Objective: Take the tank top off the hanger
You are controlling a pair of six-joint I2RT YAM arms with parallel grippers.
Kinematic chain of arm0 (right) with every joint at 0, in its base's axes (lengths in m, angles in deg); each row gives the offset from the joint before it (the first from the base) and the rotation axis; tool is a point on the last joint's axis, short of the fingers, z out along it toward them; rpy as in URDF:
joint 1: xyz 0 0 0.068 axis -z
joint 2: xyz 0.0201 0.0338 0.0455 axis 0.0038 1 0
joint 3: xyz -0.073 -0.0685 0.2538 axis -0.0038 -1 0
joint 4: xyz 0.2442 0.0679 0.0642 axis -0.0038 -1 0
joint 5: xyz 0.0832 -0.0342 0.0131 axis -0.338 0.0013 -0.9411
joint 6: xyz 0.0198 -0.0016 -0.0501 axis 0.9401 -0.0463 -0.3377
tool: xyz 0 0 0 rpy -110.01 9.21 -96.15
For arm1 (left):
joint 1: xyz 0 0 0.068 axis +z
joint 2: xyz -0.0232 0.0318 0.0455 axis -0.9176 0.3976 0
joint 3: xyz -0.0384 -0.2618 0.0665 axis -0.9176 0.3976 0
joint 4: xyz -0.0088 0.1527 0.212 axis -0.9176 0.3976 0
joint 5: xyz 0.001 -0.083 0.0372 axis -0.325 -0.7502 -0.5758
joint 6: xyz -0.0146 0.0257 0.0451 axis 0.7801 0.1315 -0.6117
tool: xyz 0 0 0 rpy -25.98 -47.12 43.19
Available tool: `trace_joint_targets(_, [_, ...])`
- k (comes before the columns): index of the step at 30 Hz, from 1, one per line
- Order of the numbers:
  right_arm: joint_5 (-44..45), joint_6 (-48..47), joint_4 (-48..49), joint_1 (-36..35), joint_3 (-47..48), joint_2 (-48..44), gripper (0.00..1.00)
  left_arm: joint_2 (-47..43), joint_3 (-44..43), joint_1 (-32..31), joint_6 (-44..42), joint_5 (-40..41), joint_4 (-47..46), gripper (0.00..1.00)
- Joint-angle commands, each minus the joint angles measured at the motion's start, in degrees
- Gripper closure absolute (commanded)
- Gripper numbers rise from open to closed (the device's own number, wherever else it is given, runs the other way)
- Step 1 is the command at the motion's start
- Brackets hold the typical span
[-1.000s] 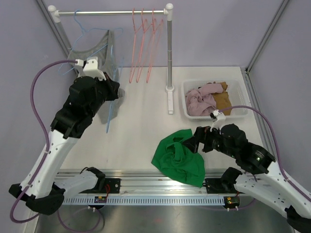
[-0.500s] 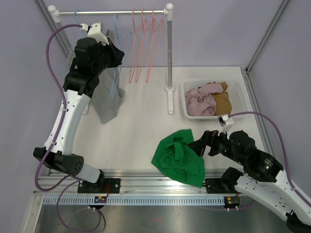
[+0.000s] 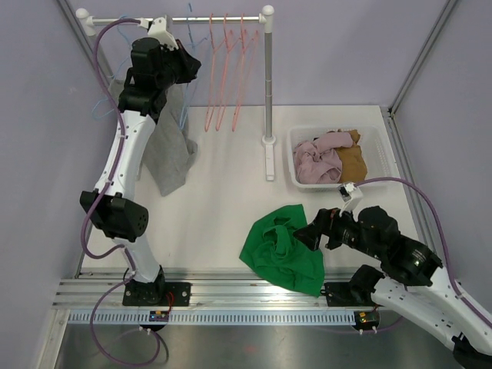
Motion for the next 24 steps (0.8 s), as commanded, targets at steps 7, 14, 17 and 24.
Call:
trace_joint_targets(7, [-0.02,1.98,2.26,-0.44,-1.46,11.34,0.01,-0.16,3.32,0.46,-0.34,-1.98,-6.00,0.88])
trace_joint_targets(14, [5.42,2.50,-1.52,-0.61,0.74,19.34,0.00,-1.22,1.67,1.25,-1.31,-1.62,-3.21,0.47])
trace_joint_targets(17, [8.23,2.68,-1.35,-1.84,0.92,22.68,0.01,-2.89,1.13,1.51,-1.22,0.30,-0.31,0.27])
trace_joint_targets(24, [13.25,3.46,0.40,-4.30,1.27,32.70,0.01,-18.41,11.05,1.77,0.71,5.75,2.25,0.01])
